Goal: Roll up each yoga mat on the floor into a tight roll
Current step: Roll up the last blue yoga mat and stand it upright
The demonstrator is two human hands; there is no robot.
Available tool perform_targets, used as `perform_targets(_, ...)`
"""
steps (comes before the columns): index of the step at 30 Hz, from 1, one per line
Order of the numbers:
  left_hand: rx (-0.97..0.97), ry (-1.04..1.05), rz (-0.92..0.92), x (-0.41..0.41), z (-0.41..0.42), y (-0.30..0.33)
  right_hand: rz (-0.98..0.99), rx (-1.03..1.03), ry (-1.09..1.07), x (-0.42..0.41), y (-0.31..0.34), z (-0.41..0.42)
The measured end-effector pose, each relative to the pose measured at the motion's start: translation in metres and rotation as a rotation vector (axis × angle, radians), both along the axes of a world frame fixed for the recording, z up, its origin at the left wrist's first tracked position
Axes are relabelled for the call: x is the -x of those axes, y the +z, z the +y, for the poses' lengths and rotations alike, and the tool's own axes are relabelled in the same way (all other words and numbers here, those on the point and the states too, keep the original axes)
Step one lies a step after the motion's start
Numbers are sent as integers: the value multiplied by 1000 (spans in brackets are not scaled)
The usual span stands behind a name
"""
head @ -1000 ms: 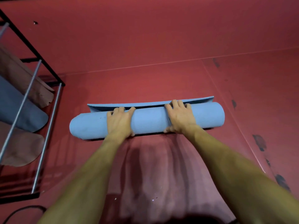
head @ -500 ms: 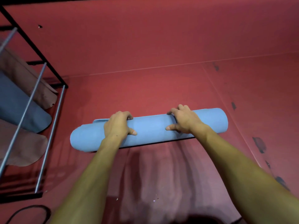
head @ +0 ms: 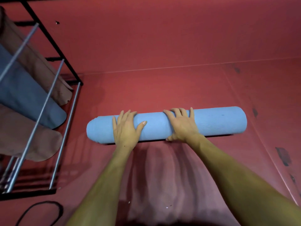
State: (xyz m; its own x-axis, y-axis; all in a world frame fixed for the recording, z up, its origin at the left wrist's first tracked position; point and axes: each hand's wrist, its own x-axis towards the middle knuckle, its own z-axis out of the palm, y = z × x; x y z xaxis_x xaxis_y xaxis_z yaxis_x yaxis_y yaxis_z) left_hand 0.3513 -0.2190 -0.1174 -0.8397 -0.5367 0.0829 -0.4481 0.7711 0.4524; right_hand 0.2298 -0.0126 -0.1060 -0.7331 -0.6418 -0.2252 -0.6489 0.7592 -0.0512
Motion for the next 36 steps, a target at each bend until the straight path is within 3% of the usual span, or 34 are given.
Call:
perform_targets(5,-75,509,66,-18,-5,3,-28,37,7,8,3,1)
perform_targets(8,-295,737,102,-26,-33,7,-4,66,6,4,1,4)
perform_targets(11,-544,808,245,-34,-48,15,26,100,6,1,2,10)
perform_targets(15,-662,850,571,-16,-56,47,76,246,-65,6,22,20)
perform_targets(20,-814,502,859,27,-66,147,115,508,-192,8,71,26)
perform_targets(27,-412,55,921,44,-22,319,-90,794,-307,-16,158,23)
perform_targets(30,-278,-100,900,32,11,380,-203,970,-250,-20,248,31)
perform_targets(33,-198,-253,901,14,42,427,-84,1119,-96,-25,367,49)
perform_targets(36,-118,-429,880,-8,65,470,51,1047,166,-50,463,66)
